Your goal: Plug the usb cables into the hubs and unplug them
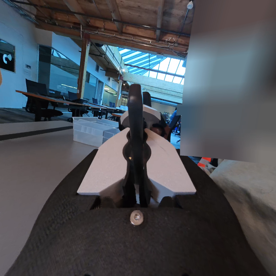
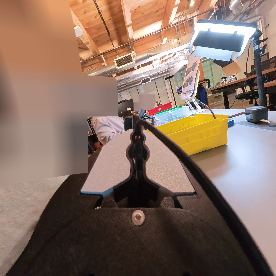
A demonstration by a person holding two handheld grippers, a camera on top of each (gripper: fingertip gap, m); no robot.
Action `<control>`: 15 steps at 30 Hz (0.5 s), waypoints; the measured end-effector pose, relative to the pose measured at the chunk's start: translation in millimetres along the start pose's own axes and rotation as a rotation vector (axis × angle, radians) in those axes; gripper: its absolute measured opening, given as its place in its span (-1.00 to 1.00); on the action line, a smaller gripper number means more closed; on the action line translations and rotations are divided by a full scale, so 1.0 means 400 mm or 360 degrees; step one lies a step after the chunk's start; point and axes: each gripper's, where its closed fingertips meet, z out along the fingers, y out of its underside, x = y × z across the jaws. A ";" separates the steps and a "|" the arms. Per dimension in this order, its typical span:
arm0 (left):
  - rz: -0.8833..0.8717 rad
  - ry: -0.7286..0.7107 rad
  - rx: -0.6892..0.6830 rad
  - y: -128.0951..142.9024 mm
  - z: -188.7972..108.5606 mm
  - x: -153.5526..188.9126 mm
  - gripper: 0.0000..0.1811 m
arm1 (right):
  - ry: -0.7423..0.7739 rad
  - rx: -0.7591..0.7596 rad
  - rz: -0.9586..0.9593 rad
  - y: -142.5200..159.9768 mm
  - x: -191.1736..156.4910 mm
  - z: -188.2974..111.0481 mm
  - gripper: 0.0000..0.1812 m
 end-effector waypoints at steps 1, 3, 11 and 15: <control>-0.0028 0.0007 0.0030 -0.006 0.001 0.001 -0.87 | 0.0006 0.0005 -0.0015 -0.003 0.000 0.000 -0.93; -0.0074 0.0032 0.0042 -0.009 0.000 0.003 -0.84 | 0.0011 -0.0008 -0.0041 -0.004 -0.001 0.000 -0.93; -0.0062 0.0096 0.0048 -0.011 0.003 0.021 -0.86 | -0.0049 -0.0014 -0.0045 -0.006 -0.018 -0.008 -0.93; -0.0053 0.0071 0.0059 -0.015 -0.005 0.015 -0.86 | -0.0064 0.0056 0.0008 0.001 -0.011 -0.007 -0.93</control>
